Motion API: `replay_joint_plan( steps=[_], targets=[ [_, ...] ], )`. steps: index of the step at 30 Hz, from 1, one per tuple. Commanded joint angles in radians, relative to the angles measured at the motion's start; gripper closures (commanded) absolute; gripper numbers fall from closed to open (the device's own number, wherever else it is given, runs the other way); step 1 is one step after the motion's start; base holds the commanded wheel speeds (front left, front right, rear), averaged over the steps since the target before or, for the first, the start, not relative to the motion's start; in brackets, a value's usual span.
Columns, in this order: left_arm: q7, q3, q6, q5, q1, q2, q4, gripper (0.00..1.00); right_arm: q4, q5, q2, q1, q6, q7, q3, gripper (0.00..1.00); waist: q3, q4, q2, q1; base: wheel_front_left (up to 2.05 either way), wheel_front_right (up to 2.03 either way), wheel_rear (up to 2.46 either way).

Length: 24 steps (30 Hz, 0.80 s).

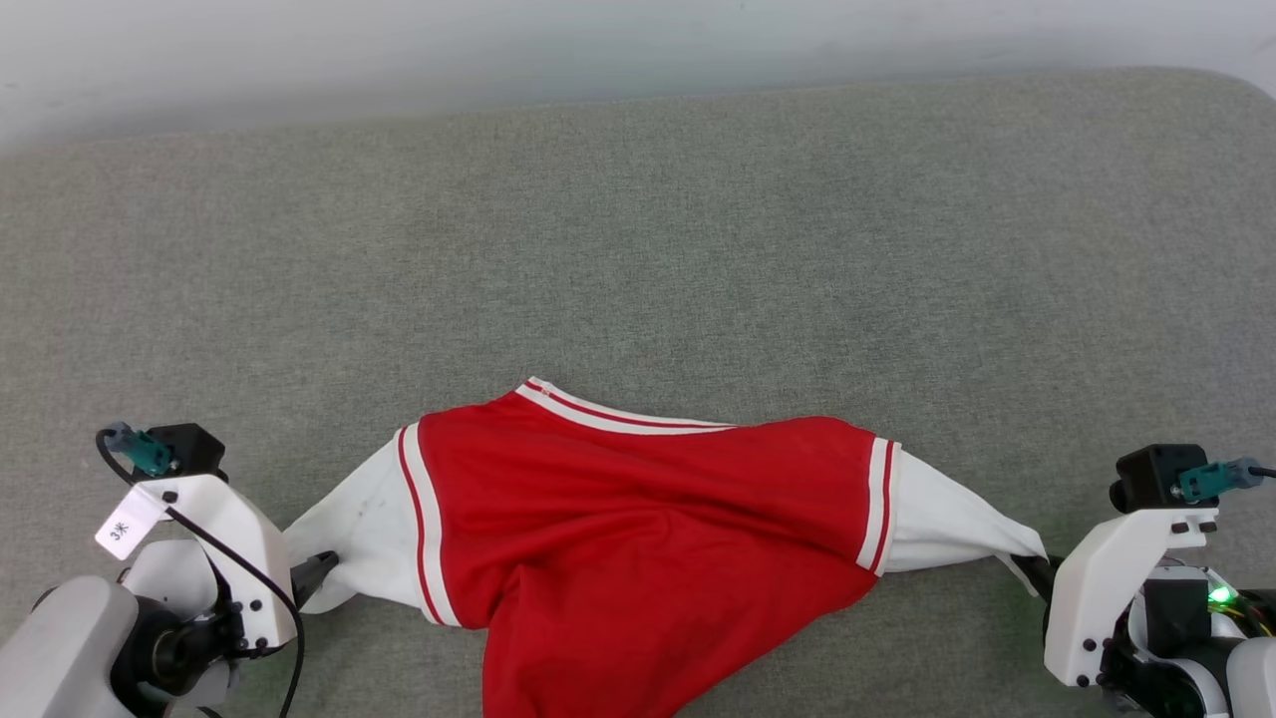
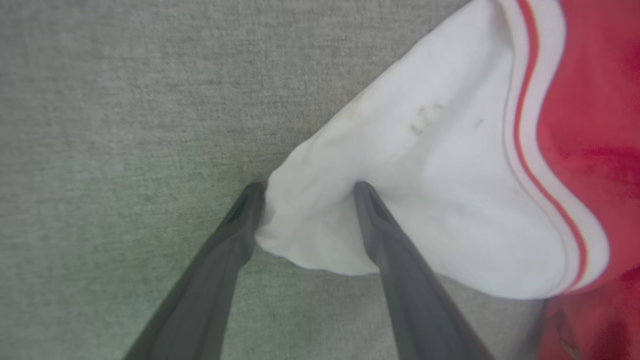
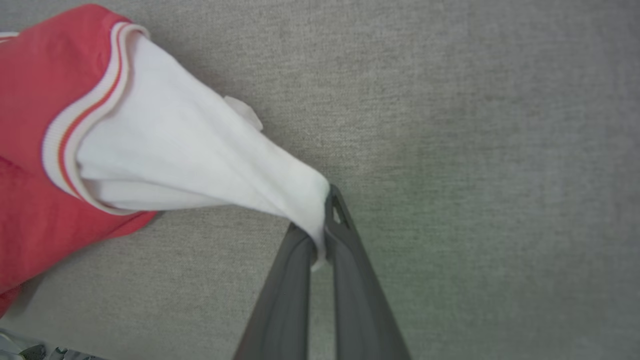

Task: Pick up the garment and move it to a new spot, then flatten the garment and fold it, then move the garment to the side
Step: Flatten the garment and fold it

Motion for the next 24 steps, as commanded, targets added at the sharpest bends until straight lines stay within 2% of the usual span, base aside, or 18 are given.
replay_joint_plan(
  steps=[1, 4, 9, 15, 24],
  targets=[
    [0.031, -0.064, -0.019, -0.015, 0.054, -0.065, 0.037, 1.0, 0.001, -0.001, 0.003, -0.011, -0.001, -0.007, -0.005, 1.0, 0.0, -0.001, -0.0001, 0.0, 0.0, 0.0, 0.0],
    [0.008, -0.07, -0.037, -0.002, 0.036, -0.083, 0.045, 1.0, -0.001, 0.001, 0.002, -0.013, -0.001, -0.012, -0.013, 1.0, -0.007, 0.003, -0.0001, 0.0, 0.0, 0.0, 0.0],
    [-0.088, -0.052, -0.046, 0.048, -0.017, -0.078, 0.056, 1.0, -0.016, -0.017, -0.014, -0.026, -0.001, -0.056, -0.028, 1.0, -0.039, 0.015, -0.0001, 0.0, 0.0, 0.0, 0.0],
    [-0.237, -0.02, -0.018, 0.129, -0.087, -0.073, 0.04, 1.0, -0.012, -0.062, -0.025, -0.07, -0.001, -0.146, -0.045, 1.0, -0.091, 0.025, -0.0001, 0.0, 0.0, 0.0, 0.0],
    [-0.415, 0.021, 0.019, 0.212, -0.245, -0.124, 0.025, 1.0, 0.08, -0.108, -0.056, -0.234, -0.001, -0.246, -0.076, 1.0, -0.127, 0.037, -0.0001, 0.0, 0.0, 0.0, 0.0]
  ],
)
